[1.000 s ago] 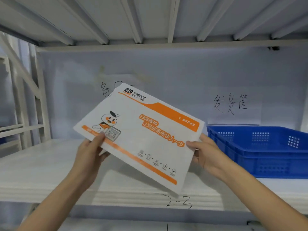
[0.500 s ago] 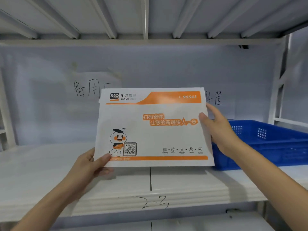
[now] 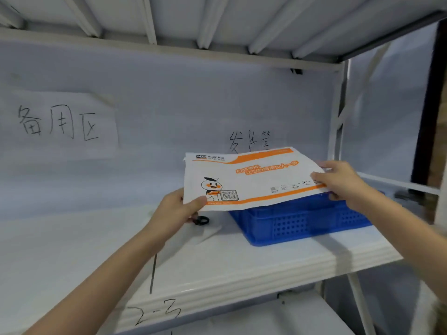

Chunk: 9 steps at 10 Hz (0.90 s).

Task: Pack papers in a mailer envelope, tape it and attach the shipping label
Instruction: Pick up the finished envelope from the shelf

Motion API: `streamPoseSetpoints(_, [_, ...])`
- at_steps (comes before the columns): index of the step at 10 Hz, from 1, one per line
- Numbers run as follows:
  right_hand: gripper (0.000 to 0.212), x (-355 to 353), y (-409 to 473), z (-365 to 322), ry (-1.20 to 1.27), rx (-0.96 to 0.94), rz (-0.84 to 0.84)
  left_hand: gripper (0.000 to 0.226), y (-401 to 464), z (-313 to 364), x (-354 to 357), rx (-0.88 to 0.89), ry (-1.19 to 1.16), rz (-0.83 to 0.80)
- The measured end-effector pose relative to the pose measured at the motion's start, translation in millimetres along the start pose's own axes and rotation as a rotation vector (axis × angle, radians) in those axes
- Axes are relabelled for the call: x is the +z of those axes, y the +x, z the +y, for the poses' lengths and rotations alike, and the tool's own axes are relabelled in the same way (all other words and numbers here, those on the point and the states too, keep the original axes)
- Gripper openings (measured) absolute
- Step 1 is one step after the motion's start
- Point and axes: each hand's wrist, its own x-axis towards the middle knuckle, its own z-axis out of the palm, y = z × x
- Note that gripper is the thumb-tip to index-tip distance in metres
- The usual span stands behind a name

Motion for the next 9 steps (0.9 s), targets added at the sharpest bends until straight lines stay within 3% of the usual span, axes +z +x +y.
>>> streamPoseSetpoints(1, [0.039,-23,26,14,-0.121,0.042,0.087,0.02,16,10,33,-0.026,0.094,-0.009])
streamPoseSetpoints(3, [0.037,-47,74,42,-0.364,0.001,0.183,0.011,31,28,83,0.059,0.262,-0.05])
streamPoseSetpoints(5, [0.033,-63,106,73,-0.429,0.0,0.254,0.042,54,15,108,0.077,0.334,-0.117])
streamPoseSetpoints(6, [0.022,-64,114,81,-0.472,-0.013,0.274,0.037,66,8,113,0.078,0.286,-0.108])
streamPoseSetpoints(7, [0.019,-59,119,90,-0.557,-0.023,0.222,0.024,71,2,112,0.1,0.254,-0.111])
streamPoseSetpoints(9, [0.041,-45,130,92,-0.826,0.082,-0.033,0.013,69,-7,93,0.114,0.257,-0.074])
